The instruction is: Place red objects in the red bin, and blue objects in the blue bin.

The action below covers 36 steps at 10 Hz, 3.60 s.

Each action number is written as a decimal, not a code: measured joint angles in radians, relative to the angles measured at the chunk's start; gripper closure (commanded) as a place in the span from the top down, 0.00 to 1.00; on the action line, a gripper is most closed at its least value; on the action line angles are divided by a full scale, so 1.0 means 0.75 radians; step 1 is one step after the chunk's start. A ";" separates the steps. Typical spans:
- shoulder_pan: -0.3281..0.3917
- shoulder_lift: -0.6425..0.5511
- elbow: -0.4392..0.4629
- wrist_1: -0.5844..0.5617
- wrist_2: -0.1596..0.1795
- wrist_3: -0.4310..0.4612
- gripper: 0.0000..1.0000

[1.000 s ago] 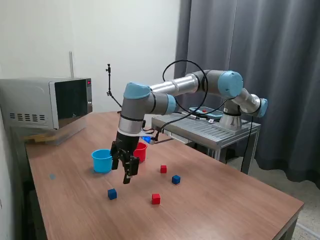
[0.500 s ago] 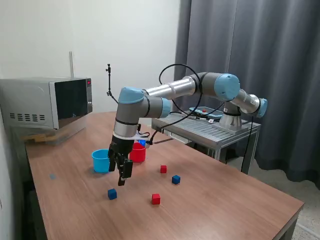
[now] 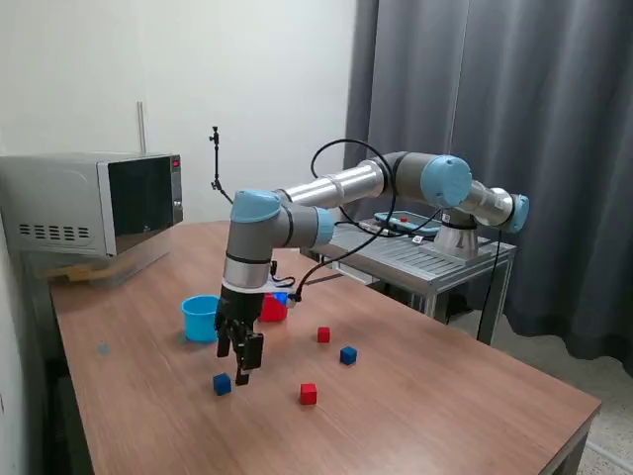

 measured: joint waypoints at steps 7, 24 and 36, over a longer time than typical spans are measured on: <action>-0.001 0.006 0.027 0.000 0.031 -0.003 1.00; -0.039 0.031 -0.003 -0.018 0.022 -0.081 1.00; -0.039 0.033 0.002 -0.019 0.032 -0.084 0.00</action>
